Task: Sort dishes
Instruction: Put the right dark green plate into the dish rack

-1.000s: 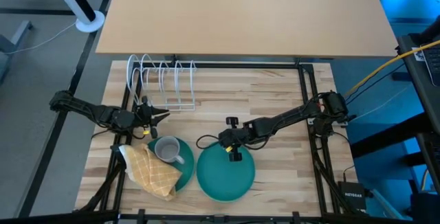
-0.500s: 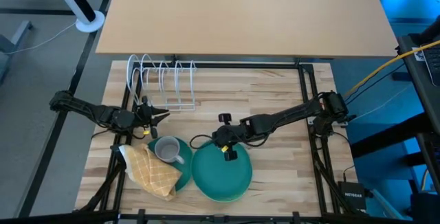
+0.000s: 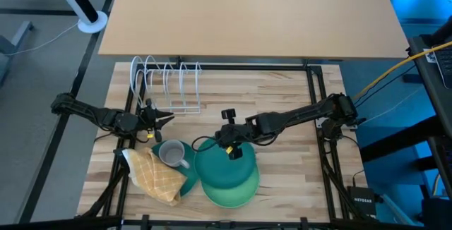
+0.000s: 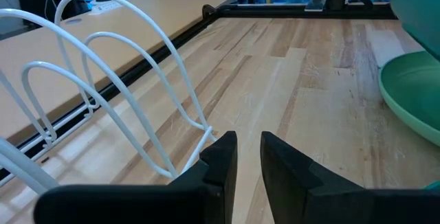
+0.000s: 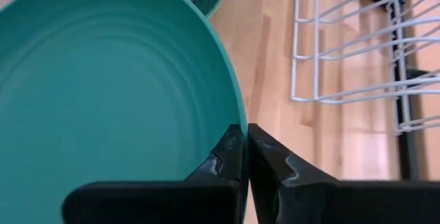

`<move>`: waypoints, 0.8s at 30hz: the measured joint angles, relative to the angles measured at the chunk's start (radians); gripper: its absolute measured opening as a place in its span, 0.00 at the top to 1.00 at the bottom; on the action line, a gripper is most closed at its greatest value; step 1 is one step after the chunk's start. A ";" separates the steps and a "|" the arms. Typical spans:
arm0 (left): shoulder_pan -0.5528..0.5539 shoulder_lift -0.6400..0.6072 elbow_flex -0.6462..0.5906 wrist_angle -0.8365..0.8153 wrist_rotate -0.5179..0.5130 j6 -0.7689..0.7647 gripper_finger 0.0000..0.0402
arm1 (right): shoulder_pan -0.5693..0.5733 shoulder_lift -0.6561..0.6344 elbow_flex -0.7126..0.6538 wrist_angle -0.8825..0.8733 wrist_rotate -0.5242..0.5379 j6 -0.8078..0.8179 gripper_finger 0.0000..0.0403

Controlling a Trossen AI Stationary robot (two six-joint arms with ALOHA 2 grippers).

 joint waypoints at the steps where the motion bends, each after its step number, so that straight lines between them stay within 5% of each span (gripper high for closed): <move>1: 0.000 0.000 0.000 0.000 0.000 0.000 0.85 | 0.000 0.000 0.011 -0.006 0.009 -0.011 0.97; 10: 0.000 0.000 0.000 0.000 0.000 0.000 0.85 | 0.000 0.000 0.152 -0.115 0.126 -0.208 0.98; 24: 0.000 0.000 0.000 0.000 0.000 0.000 0.85 | -0.008 0.000 0.269 0.009 0.513 -0.797 0.97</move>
